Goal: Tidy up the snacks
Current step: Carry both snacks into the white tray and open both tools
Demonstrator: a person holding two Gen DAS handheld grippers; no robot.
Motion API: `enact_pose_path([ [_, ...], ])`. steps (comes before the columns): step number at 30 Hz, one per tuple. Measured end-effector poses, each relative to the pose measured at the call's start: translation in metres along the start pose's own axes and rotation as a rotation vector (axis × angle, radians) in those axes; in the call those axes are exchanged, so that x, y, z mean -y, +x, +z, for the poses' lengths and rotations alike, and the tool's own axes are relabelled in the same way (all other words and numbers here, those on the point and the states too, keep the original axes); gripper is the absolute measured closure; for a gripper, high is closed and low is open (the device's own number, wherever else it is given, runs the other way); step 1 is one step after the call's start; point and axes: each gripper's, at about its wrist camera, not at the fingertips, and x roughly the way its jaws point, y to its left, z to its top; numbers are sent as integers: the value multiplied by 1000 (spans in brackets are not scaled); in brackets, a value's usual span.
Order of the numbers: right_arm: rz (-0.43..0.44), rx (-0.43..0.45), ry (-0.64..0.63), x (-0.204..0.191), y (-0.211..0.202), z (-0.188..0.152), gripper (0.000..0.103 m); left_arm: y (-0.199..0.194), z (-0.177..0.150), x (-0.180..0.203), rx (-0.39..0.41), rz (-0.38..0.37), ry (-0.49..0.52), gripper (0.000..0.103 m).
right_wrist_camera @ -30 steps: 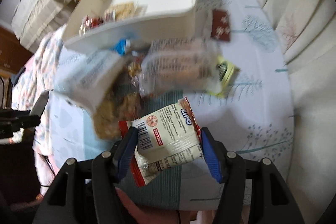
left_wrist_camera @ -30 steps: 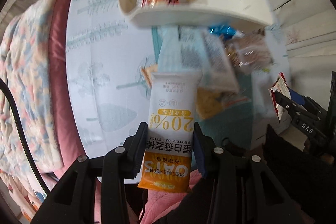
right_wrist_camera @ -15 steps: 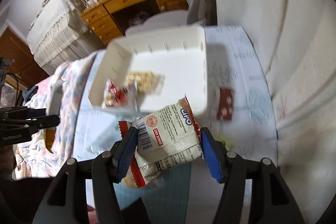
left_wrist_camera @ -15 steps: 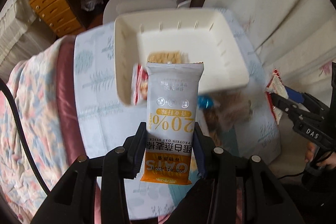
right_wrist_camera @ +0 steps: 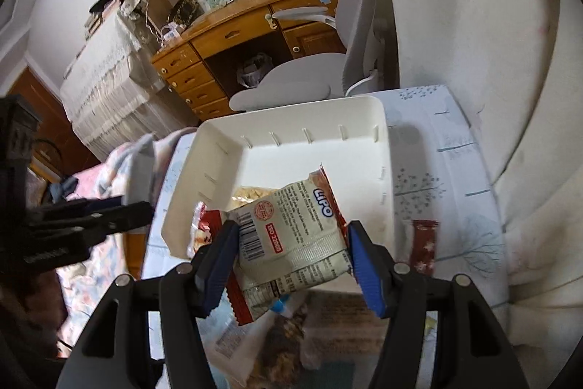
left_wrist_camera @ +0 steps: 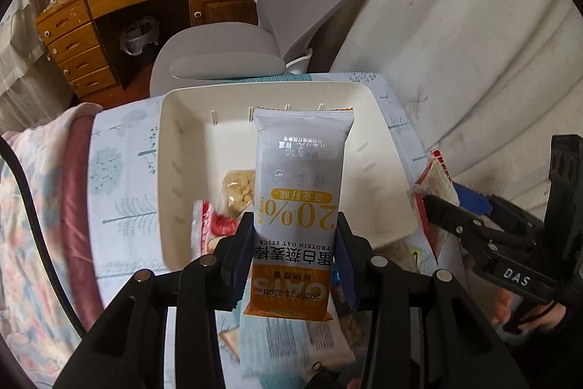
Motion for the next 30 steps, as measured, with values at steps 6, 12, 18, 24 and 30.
enact_pose_path([
  [6, 16, -3, 8, 2, 15, 3, 38, 19, 3, -2, 8, -23, -13, 56],
  [12, -11, -21, -3, 4, 15, 2, 29, 18, 1, 5, -17, -7, 3, 34],
  [18, -22, -3, 9, 6, 1, -2, 29, 7, -7, 4, -26, 4, -16, 29],
  [24, -28, 4, 49, 13, -19, -15, 28, -13, -24, 7, -19, 34, -20, 23],
  [30, -23, 3, 110, 20, -37, -35, 23, -29, -47, 8, -13, 44, -44, 22],
])
